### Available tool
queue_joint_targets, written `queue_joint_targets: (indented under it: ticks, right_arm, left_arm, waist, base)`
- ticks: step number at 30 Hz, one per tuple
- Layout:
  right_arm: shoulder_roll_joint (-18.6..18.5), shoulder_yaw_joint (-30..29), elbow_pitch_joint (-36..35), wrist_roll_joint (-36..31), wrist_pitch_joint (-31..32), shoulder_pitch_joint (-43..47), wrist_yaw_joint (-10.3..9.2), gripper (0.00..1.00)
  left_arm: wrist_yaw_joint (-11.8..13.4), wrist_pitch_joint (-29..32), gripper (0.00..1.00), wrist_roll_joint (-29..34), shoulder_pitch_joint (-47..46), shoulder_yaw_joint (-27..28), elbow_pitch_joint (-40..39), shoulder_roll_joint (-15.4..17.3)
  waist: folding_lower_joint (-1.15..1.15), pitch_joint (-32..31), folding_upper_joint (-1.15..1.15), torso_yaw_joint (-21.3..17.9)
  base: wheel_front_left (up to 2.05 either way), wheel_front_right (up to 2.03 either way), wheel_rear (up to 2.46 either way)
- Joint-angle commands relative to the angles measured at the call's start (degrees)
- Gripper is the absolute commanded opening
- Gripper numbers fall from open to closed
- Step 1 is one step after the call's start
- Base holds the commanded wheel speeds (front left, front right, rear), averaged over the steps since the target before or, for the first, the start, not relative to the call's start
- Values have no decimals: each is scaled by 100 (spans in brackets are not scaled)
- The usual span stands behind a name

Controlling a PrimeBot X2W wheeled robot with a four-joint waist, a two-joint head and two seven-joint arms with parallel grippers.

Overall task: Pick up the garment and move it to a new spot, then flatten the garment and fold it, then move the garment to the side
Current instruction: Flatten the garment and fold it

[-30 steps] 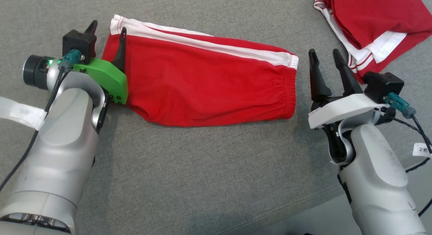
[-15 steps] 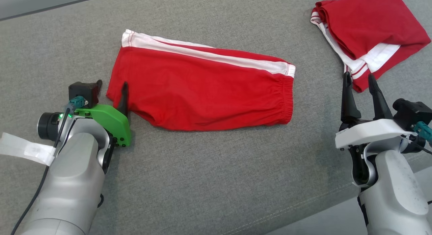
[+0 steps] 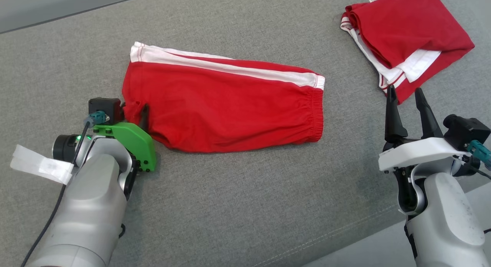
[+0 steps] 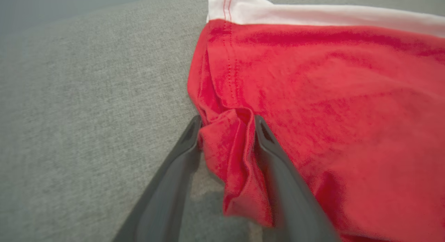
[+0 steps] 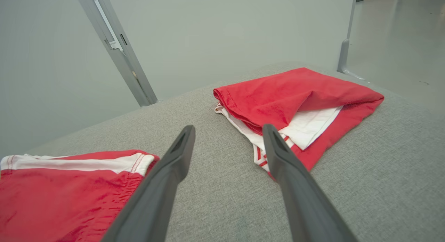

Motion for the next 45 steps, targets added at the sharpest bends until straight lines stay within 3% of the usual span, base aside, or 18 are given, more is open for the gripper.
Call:
queue_joint_targets:
  ticks: [1,10,17,26,27,28,29,39,45]
  right_arm:
    - [-11,-4,19,38,-12,109,-8,100]
    - [-11,64,180,108,-12,311,-8,100]
    - [-11,112,407,17,-12,602,-8,100]
    - [-14,255,536,-64,-12,692,-8,100]
    - [-12,279,550,-68,-12,681,-8,100]
    - [-12,302,561,-65,-12,673,-8,100]
    - [-12,329,563,-74,-12,656,-8,100]
    - [-13,413,669,-72,-11,532,-8,100]
    - [-14,228,952,-214,-12,483,-8,100]
  left_arm:
    - [-47,-14,0,-32,216,-42,75,-86]
    - [61,-277,0,-380,687,302,-203,-187]
    - [273,-277,0,-474,1506,626,-920,-320]
    - [457,-278,0,-408,2127,833,-1267,-390]
    - [474,-278,39,-388,2176,846,-1308,-398]
    - [487,-278,96,-382,2216,879,-1365,-403]
    - [493,-278,100,-350,2244,905,-1444,-406]
    - [669,-273,100,485,2812,1232,-2891,-339]
    - [608,-274,100,930,3253,1374,-3448,-371]
  waist:
    - [0,-89,0,20]
    - [0,-663,0,283]
    - [0,-1158,0,646]
    - [0,-1336,0,843]
    - [0,-1340,0,861]
    - [0,-1342,0,888]
    - [0,-1341,0,917]
    - [0,-1345,0,1408]
    - [0,-1370,0,1860]
  base:
    - [0,0,0]
    - [0,0,0]
    - [0,0,0]
    - [0,0,0]
    - [0,0,0]
    - [0,0,0]
    - [0,0,0]
    - [0,0,0]
    - [0,0,0]
